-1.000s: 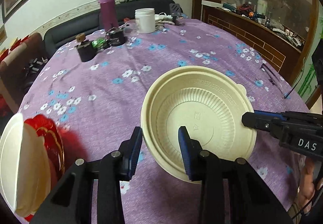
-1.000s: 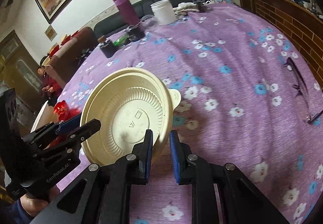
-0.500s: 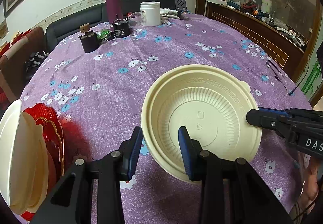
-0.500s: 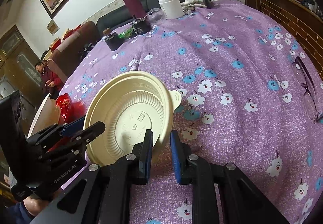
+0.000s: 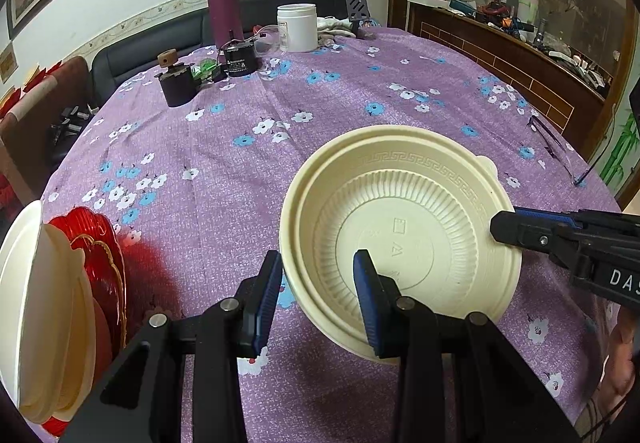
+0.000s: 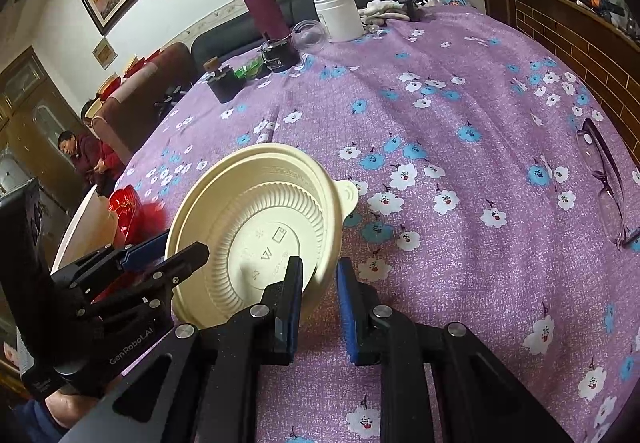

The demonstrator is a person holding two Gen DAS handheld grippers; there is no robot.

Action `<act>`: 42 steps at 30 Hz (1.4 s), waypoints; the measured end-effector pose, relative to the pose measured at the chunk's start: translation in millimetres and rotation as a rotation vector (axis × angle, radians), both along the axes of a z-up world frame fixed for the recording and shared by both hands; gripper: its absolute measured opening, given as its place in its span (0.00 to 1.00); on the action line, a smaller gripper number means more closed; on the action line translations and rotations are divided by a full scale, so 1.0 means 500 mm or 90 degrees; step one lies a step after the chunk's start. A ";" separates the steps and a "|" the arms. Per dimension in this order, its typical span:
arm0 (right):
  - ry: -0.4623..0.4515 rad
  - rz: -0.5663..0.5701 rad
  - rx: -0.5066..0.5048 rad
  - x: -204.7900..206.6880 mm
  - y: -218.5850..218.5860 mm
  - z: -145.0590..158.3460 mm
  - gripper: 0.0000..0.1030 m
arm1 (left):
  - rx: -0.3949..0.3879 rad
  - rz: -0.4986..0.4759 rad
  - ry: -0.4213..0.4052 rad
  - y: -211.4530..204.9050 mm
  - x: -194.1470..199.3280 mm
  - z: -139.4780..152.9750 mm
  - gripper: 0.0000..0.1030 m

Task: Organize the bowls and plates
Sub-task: 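Lift the beige ribbed bowl with the right tool and carry it over the stack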

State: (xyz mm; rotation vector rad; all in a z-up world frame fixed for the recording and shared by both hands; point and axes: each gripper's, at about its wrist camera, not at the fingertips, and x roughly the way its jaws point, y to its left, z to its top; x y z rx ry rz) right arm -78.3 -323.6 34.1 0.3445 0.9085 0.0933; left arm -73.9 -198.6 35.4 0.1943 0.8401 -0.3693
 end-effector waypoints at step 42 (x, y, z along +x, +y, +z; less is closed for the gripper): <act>-0.057 0.137 0.089 0.046 0.199 0.188 0.19 | -0.048 0.121 -0.135 0.262 -0.062 0.208 0.42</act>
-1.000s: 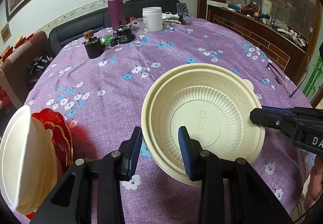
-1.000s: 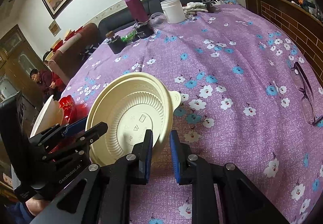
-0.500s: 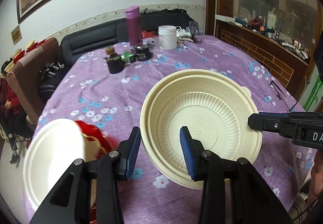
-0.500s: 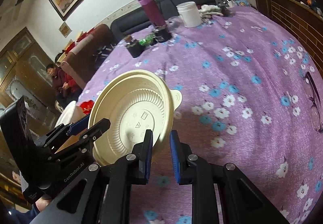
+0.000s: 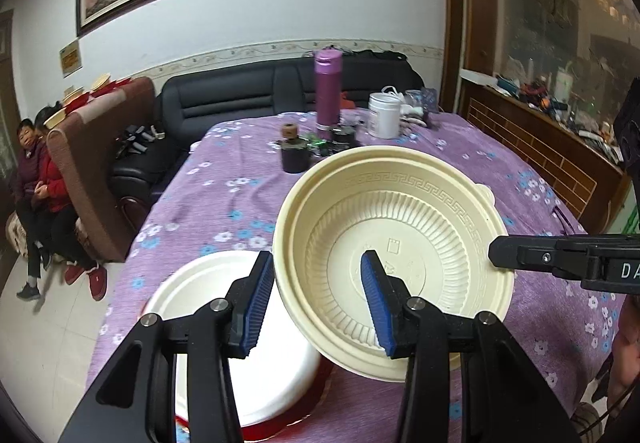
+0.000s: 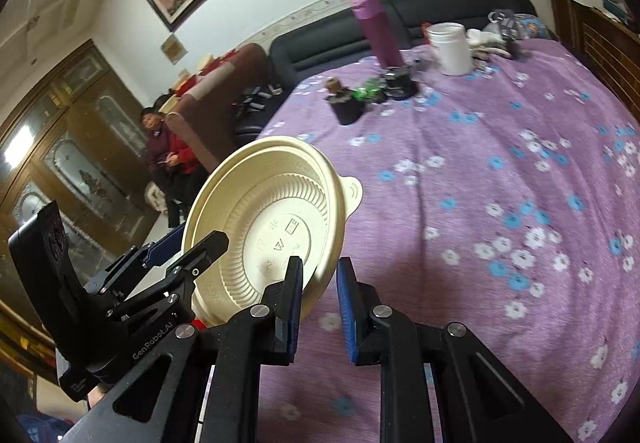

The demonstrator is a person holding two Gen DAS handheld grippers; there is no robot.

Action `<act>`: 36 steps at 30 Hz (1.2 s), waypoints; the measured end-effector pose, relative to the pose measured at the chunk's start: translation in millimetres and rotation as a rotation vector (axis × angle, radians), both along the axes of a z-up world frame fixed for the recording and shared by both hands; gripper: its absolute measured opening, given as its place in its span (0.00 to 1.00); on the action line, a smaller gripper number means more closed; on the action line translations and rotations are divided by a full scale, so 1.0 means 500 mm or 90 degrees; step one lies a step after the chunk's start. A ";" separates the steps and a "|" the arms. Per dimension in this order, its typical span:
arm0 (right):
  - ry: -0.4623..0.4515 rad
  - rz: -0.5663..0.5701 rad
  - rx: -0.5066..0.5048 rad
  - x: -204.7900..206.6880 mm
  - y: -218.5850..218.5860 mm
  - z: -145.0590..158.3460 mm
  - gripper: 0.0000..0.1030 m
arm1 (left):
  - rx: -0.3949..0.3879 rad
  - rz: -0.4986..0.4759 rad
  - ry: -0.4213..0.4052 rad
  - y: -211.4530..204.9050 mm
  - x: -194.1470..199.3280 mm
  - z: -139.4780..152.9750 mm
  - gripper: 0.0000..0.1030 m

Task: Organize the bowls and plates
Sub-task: 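Lift the beige ribbed bowl with the right tool and carry it over the stack, then lower the beige ribbed bowl into the white bowl and open the right tool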

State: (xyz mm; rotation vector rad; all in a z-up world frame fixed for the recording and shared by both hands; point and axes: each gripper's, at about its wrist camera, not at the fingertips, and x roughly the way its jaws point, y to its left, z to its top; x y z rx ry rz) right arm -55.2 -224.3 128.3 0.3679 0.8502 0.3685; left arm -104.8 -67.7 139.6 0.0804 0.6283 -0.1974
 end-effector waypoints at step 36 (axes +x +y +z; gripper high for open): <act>0.073 0.154 0.033 0.063 0.270 -0.046 0.19 | -0.002 0.140 0.038 0.249 -0.038 -0.039 0.43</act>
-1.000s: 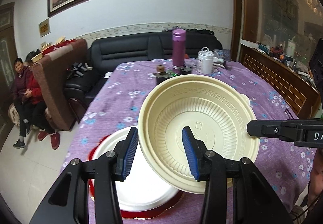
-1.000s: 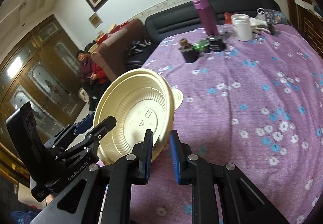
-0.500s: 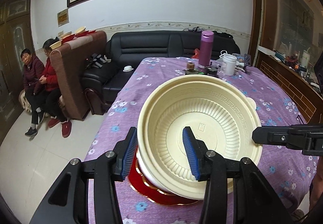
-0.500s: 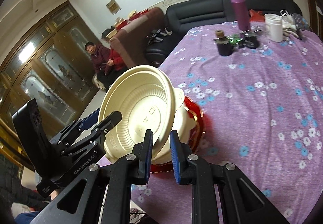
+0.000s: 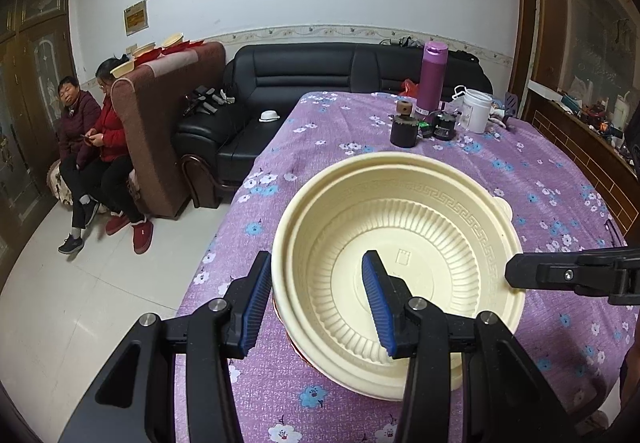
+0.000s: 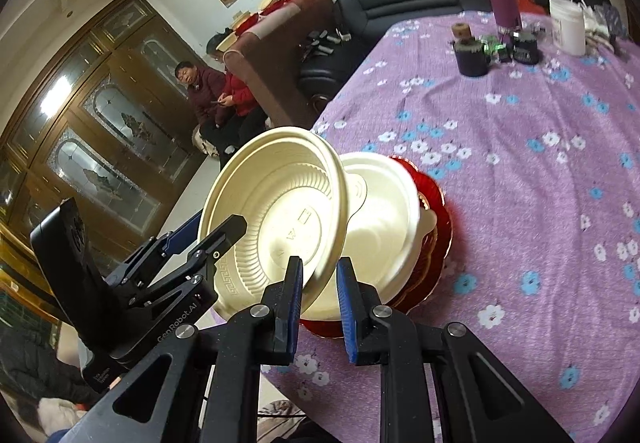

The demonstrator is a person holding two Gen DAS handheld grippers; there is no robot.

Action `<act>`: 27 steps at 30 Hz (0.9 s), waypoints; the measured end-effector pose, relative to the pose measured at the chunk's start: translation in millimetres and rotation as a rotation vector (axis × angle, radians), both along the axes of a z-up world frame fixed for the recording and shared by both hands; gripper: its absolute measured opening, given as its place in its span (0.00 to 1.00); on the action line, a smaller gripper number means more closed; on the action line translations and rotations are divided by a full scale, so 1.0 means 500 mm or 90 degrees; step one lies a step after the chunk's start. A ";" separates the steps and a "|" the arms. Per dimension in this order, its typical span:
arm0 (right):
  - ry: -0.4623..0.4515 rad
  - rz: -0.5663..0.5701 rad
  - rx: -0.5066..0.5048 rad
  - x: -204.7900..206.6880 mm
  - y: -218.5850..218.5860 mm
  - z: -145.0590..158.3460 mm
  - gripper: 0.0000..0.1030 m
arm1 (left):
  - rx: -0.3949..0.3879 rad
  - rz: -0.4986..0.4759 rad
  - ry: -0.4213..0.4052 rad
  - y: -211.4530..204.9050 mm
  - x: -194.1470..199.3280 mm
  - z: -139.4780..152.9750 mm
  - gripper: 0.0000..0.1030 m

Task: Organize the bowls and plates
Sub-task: 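Lower the beige ribbed bowl into the white bowl and open the right tool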

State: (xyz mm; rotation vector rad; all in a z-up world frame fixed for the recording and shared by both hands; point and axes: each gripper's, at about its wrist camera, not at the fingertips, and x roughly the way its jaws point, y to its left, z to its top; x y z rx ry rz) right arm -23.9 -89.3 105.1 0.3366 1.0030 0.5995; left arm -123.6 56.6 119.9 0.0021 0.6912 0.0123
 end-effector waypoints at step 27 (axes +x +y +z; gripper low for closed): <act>-0.033 -0.013 -0.060 -0.004 0.003 -0.005 0.21 | -0.009 -0.012 0.042 -0.017 0.042 -0.042 0.44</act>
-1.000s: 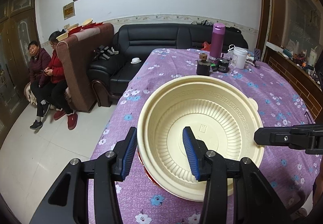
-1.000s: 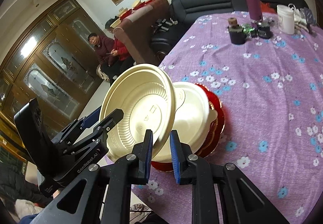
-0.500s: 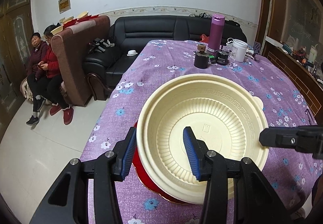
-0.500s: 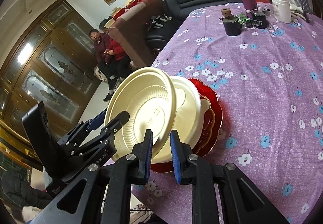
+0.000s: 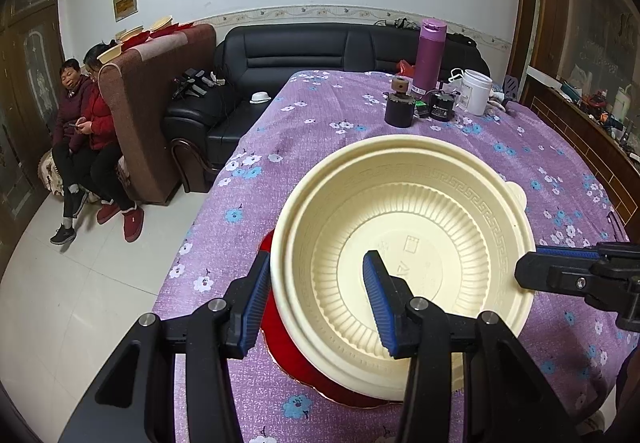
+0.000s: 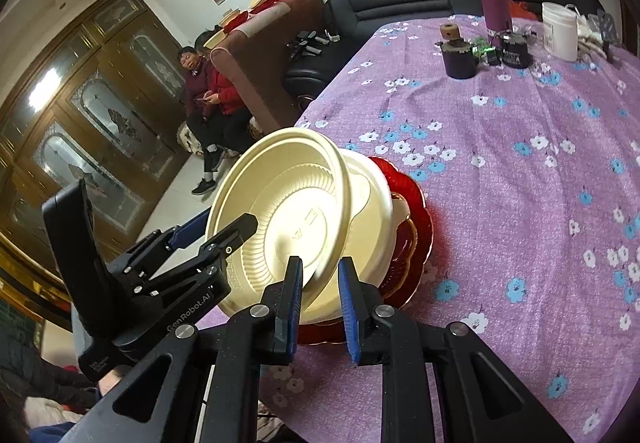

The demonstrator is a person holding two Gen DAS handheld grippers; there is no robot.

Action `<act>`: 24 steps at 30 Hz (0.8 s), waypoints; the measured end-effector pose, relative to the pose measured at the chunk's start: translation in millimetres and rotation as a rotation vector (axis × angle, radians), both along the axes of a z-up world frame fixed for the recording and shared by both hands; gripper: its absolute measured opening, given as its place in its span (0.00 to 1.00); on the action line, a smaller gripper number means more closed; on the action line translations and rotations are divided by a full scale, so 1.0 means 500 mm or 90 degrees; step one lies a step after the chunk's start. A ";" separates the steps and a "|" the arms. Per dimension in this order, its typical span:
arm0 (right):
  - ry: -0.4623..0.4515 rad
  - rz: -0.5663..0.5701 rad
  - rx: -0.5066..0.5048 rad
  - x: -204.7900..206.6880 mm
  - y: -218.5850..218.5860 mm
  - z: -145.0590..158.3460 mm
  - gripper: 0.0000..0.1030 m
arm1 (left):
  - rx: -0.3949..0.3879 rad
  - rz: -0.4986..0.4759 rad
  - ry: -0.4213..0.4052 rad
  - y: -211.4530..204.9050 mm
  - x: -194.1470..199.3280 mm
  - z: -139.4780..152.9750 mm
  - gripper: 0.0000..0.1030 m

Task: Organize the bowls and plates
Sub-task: 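Lower the beige ribbed bowl into the white bowl and open the right tool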

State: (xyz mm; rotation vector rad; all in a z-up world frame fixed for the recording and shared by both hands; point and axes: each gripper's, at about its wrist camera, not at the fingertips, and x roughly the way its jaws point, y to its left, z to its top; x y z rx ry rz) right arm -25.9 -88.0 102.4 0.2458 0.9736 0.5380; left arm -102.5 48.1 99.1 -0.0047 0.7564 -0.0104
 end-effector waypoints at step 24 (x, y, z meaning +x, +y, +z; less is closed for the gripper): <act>-0.034 0.013 -0.071 -0.006 0.019 -0.001 0.36 | -0.002 -0.001 0.005 0.004 0.012 -0.010 0.45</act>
